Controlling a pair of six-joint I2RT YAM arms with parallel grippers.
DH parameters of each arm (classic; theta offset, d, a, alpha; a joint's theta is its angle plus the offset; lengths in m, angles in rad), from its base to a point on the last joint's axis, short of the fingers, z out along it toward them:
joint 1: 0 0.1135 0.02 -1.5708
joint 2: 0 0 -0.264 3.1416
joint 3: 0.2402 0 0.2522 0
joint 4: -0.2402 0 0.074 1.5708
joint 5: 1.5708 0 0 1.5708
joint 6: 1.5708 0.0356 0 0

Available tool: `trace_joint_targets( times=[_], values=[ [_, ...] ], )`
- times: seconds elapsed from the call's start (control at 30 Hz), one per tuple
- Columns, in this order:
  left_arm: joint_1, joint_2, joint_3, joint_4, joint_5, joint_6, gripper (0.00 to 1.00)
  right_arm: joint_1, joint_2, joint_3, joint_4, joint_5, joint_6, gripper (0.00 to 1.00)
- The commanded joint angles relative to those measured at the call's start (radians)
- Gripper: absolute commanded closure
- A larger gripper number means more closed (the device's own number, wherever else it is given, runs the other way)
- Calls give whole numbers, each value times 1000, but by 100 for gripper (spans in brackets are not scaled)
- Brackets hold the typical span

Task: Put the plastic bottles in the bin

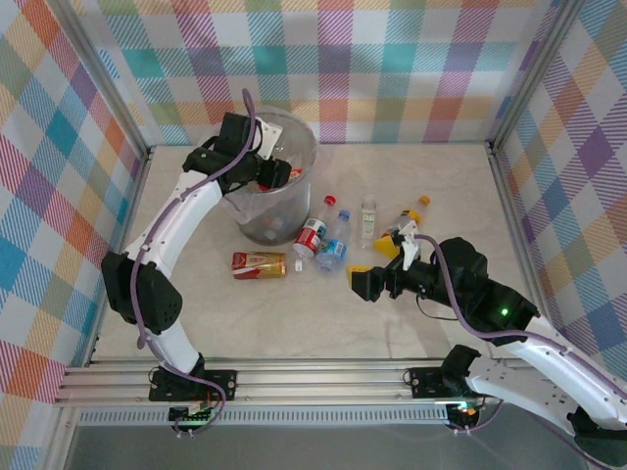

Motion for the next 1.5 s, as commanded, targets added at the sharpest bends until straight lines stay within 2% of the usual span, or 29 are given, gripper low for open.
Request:
trace_joint_targets(
  times=[0.0,0.17,0.53,0.83,0.97,1.03,1.1,1.17,1.3,1.47],
  values=[
    [8,-39,-19,-16,11,59,44,-3,-9,-11,13,-12,9,0],
    [7,-41,-26,-36,-34,103,41,-2,-23,-21,7,-3,11,0],
    [7,-51,48,-85,56,34,20,-3,-19,-34,14,-4,15,0],
    [7,-55,150,-79,53,-95,20,-3,-18,-35,13,-4,17,0],
    [9,-56,164,-83,64,-112,16,-2,-21,-35,7,-3,16,0],
    [9,-54,161,-80,36,-117,19,-3,-22,-37,7,-1,18,0],
    [11,-46,159,-80,15,-125,34,-3,-23,-38,8,-3,20,0],
    [12,-33,158,-87,0,-129,44,-3,-23,-39,9,-5,21,0],
    [12,-2,148,-111,-3,-130,45,-3,-30,-40,3,-5,23,0],
    [11,4,91,-102,45,-144,45,-3,-36,-39,-4,-1,21,0]
  ],
)
